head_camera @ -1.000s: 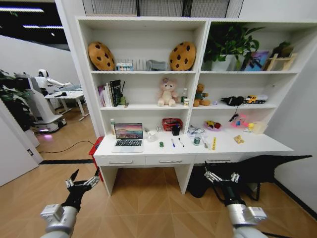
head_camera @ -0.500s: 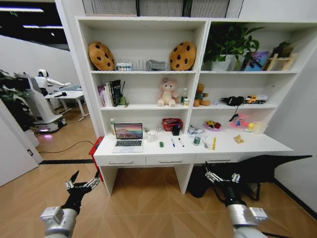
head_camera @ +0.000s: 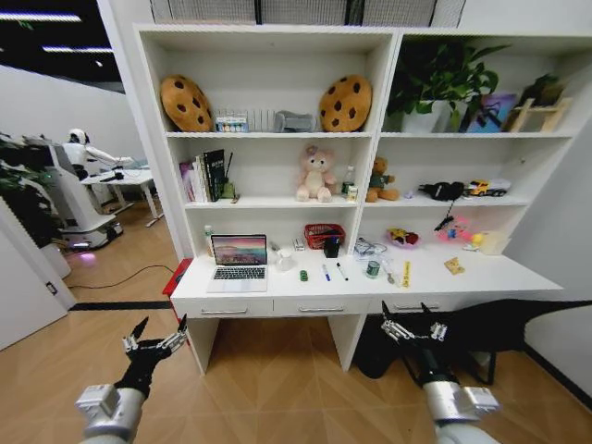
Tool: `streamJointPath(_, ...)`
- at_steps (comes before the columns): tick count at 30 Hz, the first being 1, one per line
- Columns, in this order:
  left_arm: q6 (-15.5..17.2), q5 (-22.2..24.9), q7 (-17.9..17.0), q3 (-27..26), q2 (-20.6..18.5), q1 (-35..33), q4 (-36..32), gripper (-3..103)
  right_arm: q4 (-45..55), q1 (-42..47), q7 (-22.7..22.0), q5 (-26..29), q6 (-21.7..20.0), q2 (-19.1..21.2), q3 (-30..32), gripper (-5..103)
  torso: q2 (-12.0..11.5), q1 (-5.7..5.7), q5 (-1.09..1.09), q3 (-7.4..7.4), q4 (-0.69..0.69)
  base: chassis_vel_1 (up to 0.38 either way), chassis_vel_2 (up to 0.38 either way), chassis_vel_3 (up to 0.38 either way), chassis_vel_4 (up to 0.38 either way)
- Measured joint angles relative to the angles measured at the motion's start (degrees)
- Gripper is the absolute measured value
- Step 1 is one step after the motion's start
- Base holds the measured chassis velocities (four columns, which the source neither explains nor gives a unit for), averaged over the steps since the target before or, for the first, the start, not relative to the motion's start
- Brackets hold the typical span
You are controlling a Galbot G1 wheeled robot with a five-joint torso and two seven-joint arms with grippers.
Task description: Organize the objects on the table.
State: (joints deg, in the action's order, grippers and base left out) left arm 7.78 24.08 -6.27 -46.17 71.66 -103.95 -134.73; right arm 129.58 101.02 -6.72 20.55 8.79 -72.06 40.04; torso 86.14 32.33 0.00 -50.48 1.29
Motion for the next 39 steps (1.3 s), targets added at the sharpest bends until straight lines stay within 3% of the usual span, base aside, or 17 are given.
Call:
streamJointPath(25,-0.01,-0.18,0.29,-0.11,-1.54,0.19,0.6,99,-0.14,-0.39,1.95,-0.22,2.59,-0.05,-0.16,100,-0.02,0.02,0.03,0.0,0.0,-0.3,0.295,0.302,-0.306)
streamJointPath(34,-0.12,0.59,1.48,-2.66,-2.25,-0.4,-0.37,96,4.79,4.39,8.5,1.86,5.63,-0.36,-0.42,100,-0.03,0.05,-0.04,0.0,0.0,-0.26,0.254,0.223,-0.249)
streamJointPath(39,-0.14,0.65,1.43,-2.58,-1.92,-0.57,-0.17,100,5.71,6.0,10.28,-0.57,7.0,-1.34,-1.18,100,0.0,-0.03,-0.02,0.02,0.0,-0.027,0.038,0.028,-0.006)
